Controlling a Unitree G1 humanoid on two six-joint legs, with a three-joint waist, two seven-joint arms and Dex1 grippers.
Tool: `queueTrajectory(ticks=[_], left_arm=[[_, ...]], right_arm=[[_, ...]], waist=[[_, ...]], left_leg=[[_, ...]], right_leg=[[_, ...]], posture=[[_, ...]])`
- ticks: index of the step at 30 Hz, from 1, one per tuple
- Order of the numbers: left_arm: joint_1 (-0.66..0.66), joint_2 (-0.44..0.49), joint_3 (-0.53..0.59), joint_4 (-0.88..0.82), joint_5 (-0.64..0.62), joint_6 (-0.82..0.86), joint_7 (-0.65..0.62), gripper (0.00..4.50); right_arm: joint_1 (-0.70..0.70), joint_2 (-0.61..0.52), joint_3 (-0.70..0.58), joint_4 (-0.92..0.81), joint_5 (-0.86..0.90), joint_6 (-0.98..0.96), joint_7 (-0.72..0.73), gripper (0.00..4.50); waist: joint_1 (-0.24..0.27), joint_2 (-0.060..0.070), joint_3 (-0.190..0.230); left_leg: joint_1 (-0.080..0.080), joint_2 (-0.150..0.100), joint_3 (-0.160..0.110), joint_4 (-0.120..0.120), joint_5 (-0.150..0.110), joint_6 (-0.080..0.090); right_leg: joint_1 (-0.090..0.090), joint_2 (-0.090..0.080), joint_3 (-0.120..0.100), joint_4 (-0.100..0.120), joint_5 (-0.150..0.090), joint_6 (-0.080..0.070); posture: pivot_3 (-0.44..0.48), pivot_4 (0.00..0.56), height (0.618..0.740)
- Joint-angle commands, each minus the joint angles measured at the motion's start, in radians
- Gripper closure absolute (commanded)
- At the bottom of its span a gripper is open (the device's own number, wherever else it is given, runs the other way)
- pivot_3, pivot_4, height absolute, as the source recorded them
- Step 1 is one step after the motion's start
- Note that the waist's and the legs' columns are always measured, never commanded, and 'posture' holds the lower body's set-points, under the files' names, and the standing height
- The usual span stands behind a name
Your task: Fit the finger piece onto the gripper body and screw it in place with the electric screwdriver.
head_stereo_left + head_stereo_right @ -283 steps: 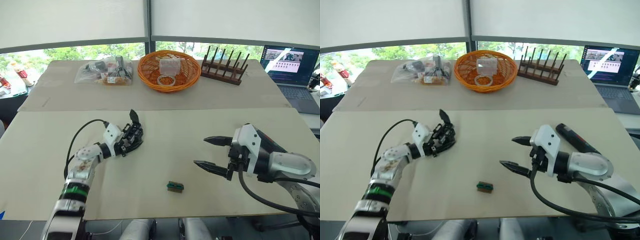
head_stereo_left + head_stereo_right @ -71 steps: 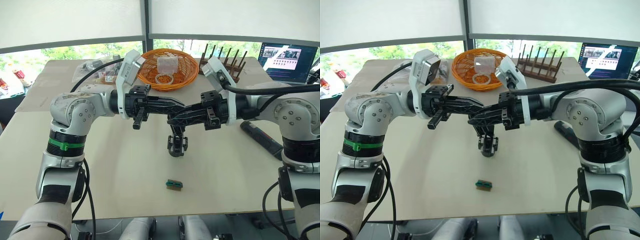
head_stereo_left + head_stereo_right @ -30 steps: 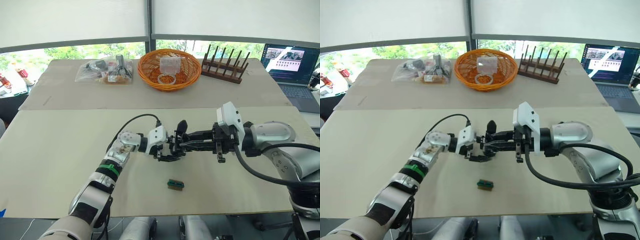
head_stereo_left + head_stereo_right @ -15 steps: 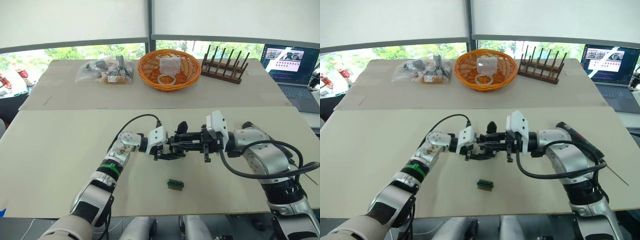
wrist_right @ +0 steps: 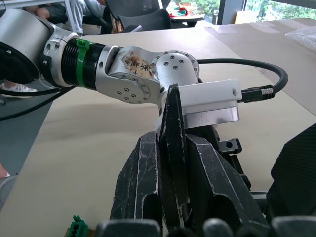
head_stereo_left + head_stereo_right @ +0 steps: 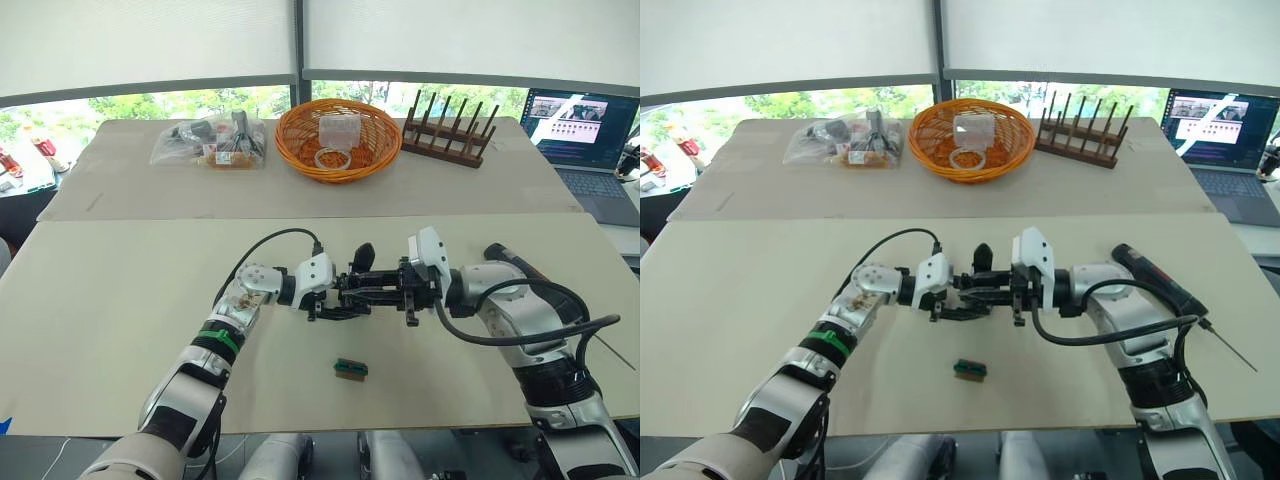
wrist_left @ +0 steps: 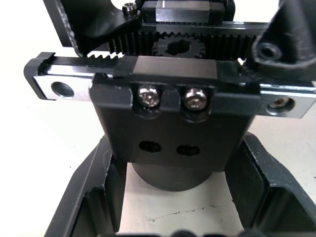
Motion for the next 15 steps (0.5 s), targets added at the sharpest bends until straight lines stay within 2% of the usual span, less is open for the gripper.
queueTrajectory(ticks=[1,15], left_arm=[[0.005,0.012,0.006,-0.027,0.007,0.007,0.004,2.22],[0.009,0.011,0.006,-0.042,0.010,0.011,-0.005,2.22]], right_arm=[[0.028,-0.015,0.022,0.032,-0.028,0.013,0.008,4.17],[0.030,0.005,0.010,0.113,-0.026,0.056,-0.044,4.17]], waist=[[0.000,0.000,0.000],[0.000,0.000,-0.008]], left_leg=[[0.000,0.000,0.000,0.000,0.000,0.000],[0.004,0.000,0.000,-0.001,0.000,0.000]], right_leg=[[0.000,0.000,0.000,0.000,0.000,0.000],[0.003,0.000,0.000,0.000,0.000,0.000]], posture=[[0.000,0.150,0.740],[0.000,0.150,0.740]])
